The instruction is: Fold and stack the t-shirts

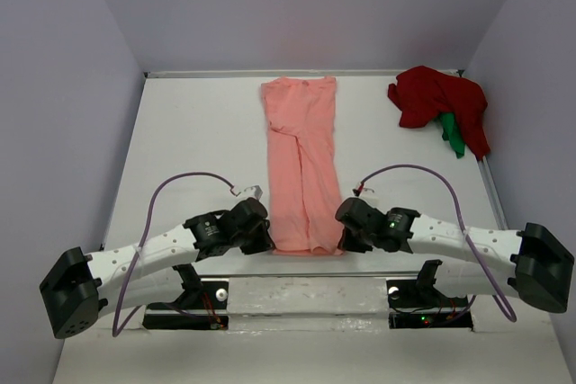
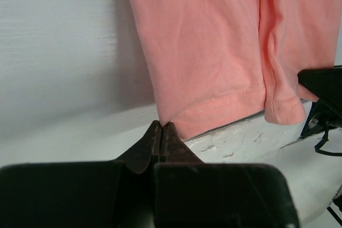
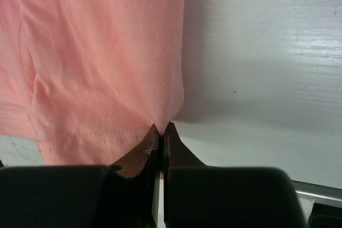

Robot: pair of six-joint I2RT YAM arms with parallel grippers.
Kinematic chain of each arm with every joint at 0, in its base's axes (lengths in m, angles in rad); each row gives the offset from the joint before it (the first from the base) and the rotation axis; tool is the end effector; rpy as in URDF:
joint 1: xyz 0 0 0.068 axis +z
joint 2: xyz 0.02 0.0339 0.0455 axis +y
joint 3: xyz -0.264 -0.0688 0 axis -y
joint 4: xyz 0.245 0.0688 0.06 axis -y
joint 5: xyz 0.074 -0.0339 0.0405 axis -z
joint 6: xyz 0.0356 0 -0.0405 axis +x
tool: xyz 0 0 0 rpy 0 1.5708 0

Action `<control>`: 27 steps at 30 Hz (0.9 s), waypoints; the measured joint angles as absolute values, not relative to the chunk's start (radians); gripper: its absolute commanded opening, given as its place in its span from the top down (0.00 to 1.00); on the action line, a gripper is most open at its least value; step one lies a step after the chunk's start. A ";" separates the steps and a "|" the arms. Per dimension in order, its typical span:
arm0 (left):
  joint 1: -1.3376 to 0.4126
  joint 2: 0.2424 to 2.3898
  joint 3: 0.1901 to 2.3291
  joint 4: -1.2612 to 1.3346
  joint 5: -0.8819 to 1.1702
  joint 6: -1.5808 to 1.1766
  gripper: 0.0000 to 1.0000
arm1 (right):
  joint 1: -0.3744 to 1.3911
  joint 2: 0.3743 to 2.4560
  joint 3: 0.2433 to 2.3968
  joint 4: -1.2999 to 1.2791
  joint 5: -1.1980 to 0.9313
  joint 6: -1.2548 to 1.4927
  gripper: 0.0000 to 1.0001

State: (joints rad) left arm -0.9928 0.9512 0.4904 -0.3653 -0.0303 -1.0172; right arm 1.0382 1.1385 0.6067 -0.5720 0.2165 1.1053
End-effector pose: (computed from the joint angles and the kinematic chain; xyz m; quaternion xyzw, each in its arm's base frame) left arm 0.1031 -0.1561 0.1926 -0.0169 0.9312 -0.2995 0.2069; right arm 0.1081 0.1684 0.1836 0.0574 0.9658 0.1517 0.2024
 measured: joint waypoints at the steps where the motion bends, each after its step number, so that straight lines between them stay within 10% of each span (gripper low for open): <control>1: -0.993 0.951 0.490 -0.368 -0.030 -1.019 1.00 | 1.047 1.138 0.608 -0.575 0.217 1.104 1.00; 27: -0.993 0.889 0.590 -0.498 -0.076 -1.059 1.00 | 1.154 1.134 0.751 -0.780 0.365 1.177 1.00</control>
